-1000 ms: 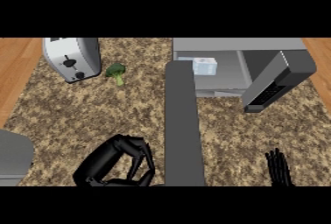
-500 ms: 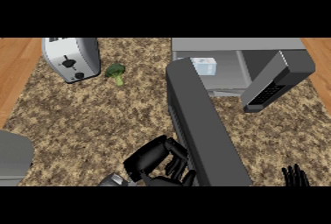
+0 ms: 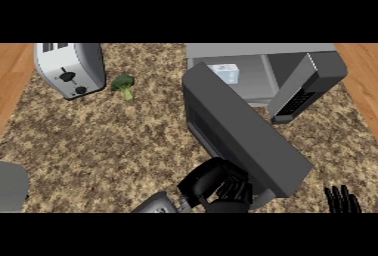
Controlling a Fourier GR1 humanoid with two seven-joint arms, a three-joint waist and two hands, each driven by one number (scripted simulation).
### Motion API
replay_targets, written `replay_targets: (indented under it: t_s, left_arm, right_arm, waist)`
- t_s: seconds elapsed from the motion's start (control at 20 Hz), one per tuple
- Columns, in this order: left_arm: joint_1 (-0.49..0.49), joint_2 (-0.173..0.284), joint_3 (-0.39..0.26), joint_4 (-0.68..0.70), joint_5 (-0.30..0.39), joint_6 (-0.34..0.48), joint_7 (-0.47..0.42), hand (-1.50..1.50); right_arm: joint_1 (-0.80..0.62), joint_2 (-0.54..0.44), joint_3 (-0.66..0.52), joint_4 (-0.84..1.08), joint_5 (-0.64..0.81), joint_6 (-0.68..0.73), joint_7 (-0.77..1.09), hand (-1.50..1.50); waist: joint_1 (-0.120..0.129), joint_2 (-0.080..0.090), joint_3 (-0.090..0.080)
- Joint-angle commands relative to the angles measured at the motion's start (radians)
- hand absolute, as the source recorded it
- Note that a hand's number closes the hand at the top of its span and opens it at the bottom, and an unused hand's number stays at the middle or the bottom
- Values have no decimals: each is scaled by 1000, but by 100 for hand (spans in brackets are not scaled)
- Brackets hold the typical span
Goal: Pick up the milk, place it into the microwave and close the microwave
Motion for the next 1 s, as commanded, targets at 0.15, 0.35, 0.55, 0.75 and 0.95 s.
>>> replay_targets:
  t_s: [0.15,0.35,0.55,0.75,0.95]
  left_arm:
    - [-120,-4,-178,149,147,200,11,150]
    - [-193,-4,-143,163,279,270,-48,150]
    - [-239,-3,-86,186,365,317,-133,-150]
    - [-302,-3,-49,229,406,422,-147,-150]
    - [-349,-4,-12,263,474,477,-191,150]
  right_arm:
    - [29,-49,38,-175,-71,103,9,-150]
    - [20,-53,73,-245,-94,91,60,-150]
    - [22,-89,85,-282,-94,91,84,-150]
    - [47,-106,103,-353,-131,101,126,-150]
    - [62,-132,123,-387,-155,126,155,-150]
  waist:
    - [-58,9,0]
    - [-94,19,-2]
    - [-136,34,-4]
    - [-160,31,-4]
    - [-184,39,-4]
